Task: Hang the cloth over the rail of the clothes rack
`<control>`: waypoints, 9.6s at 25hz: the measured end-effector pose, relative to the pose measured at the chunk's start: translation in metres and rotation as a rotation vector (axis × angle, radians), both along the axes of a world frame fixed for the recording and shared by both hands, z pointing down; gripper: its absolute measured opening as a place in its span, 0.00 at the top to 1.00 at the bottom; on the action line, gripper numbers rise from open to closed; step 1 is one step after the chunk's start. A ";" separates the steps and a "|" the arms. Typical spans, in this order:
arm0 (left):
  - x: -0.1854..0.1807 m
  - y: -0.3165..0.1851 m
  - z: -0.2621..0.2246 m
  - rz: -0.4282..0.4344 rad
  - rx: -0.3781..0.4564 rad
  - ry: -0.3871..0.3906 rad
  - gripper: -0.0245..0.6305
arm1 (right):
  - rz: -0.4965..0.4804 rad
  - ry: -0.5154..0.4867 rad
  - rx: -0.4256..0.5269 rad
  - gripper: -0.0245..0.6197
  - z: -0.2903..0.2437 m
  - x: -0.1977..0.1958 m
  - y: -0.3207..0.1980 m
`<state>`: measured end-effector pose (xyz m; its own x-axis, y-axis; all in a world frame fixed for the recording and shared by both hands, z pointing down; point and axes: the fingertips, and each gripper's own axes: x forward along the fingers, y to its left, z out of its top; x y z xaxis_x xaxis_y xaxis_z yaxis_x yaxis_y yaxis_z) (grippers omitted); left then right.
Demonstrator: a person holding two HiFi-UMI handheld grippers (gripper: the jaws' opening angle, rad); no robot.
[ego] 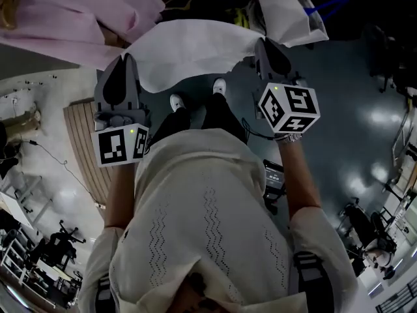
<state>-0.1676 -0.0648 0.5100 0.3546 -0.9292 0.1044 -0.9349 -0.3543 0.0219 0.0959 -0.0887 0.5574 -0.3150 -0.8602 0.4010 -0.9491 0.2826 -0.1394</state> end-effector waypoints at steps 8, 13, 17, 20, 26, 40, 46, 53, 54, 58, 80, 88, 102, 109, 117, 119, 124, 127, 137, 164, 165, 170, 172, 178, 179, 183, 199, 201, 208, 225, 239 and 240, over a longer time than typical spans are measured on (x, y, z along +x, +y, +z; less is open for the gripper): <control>0.039 -0.029 -0.025 -0.117 0.061 0.008 0.93 | -0.103 -0.022 0.031 0.92 -0.011 0.066 -0.039; 0.033 -0.050 -0.066 -0.136 0.116 -0.029 0.93 | -0.125 -0.038 0.105 0.92 -0.061 0.081 -0.079; 0.040 -0.056 -0.102 -0.137 0.189 -0.036 0.93 | -0.139 -0.067 0.160 0.92 -0.094 0.093 -0.089; 0.033 -0.061 -0.119 -0.108 0.233 -0.036 0.93 | -0.147 -0.095 0.198 0.92 -0.111 0.085 -0.096; 0.019 -0.071 -0.197 -0.040 0.396 -0.097 0.93 | -0.194 -0.216 0.292 0.92 -0.199 0.073 -0.123; 0.007 -0.083 -0.347 0.070 0.627 -0.162 0.93 | -0.239 -0.306 0.559 0.92 -0.400 0.099 -0.128; 0.009 -0.105 -0.426 -0.011 0.735 -0.278 0.93 | -0.262 -0.136 0.724 0.92 -0.486 0.099 -0.137; 0.009 -0.152 -0.500 -0.043 0.791 -0.385 0.93 | -0.223 -0.101 0.794 0.92 -0.567 0.098 -0.160; 0.007 -0.157 -0.509 -0.050 0.795 -0.397 0.93 | -0.217 -0.092 0.808 0.92 -0.576 0.097 -0.163; 0.005 -0.178 -0.546 -0.057 0.822 -0.444 0.93 | -0.179 -0.080 0.850 0.92 -0.604 0.097 -0.178; 0.012 -0.324 -0.603 -0.105 0.793 -0.700 0.93 | -0.069 0.047 0.832 0.92 -0.661 0.097 -0.300; 0.019 -0.356 -0.565 -0.153 0.748 -0.956 0.93 | -0.146 0.121 0.698 0.92 -0.630 0.094 -0.344; 0.026 -0.382 -0.512 -0.071 0.587 -1.358 0.93 | -0.294 0.257 0.593 0.91 -0.605 0.075 -0.358; 0.030 -0.384 -0.509 -0.056 0.578 -1.436 0.89 | -0.199 0.366 0.592 0.75 -0.606 0.098 -0.366; 0.030 -0.385 -0.504 -0.046 0.556 -1.448 0.87 | -0.157 0.357 0.689 0.75 -0.619 0.106 -0.339; 0.030 -0.385 -0.505 -0.047 0.556 -1.454 0.86 | -0.213 0.399 0.730 0.75 -0.623 0.081 -0.322; 0.030 -0.384 -0.505 -0.056 0.556 -1.482 0.84 | -0.453 0.438 0.786 0.75 -0.614 -0.014 -0.282; 0.033 -0.382 -0.507 -0.069 0.585 -1.490 0.84 | -0.555 0.447 0.822 0.75 -0.604 -0.072 -0.276; 0.031 -0.379 -0.509 -0.085 0.598 -1.453 0.84 | -0.691 0.545 0.837 0.75 -0.590 -0.209 -0.305; 0.034 -0.371 -0.515 -0.059 0.709 -1.421 0.84 | -0.691 0.616 0.748 0.92 -0.574 -0.242 -0.366; 0.035 -0.372 -0.515 -0.061 0.707 -1.424 0.83 | -0.686 0.597 0.738 0.92 -0.574 -0.240 -0.368; 0.033 -0.379 -0.510 -0.040 0.643 -1.408 0.83 | -0.622 0.540 0.772 0.92 -0.584 -0.229 -0.369; 0.031 -0.380 -0.510 -0.045 0.637 -1.407 0.84 | -0.594 0.507 0.776 0.92 -0.594 -0.219 -0.369; 0.025 -0.378 -0.513 -0.054 0.630 -1.392 0.83 | -0.520 0.466 0.851 0.92 -0.629 -0.181 -0.344; 0.024 -0.377 -0.514 -0.058 0.631 -1.384 0.83 | -0.512 0.465 0.862 0.92 -0.634 -0.174 -0.337; 0.016 -0.381 -0.526 -0.090 0.627 -1.305 0.83 | -0.465 0.483 0.889 0.92 -0.647 -0.138 -0.310; -0.002 -0.223 -0.491 -0.282 0.580 -0.402 0.88 | -0.243 0.281 1.045 0.92 -0.575 -0.031 -0.165; -0.014 -0.225 -0.472 -0.304 0.550 -0.313 0.88 | -0.243 0.253 1.006 0.81 -0.554 -0.017 -0.160; -0.019 -0.246 -0.407 -0.266 0.373 -0.233 0.79 | -0.087 0.143 0.802 0.75 -0.487 0.054 -0.195; -0.021 -0.276 -0.381 -0.060 0.216 -0.047 0.74 | -0.022 0.007 0.665 0.75 -0.450 0.098 -0.230; -0.019 -0.259 -0.426 -0.107 0.383 -0.110 0.94 | 0.021 0.059 0.761 0.92 -0.486 0.098 -0.219; -0.019 -0.259 -0.429 -0.107 0.387 -0.115 0.94 | 0.019 0.063 0.769 0.92 -0.488 0.098 -0.219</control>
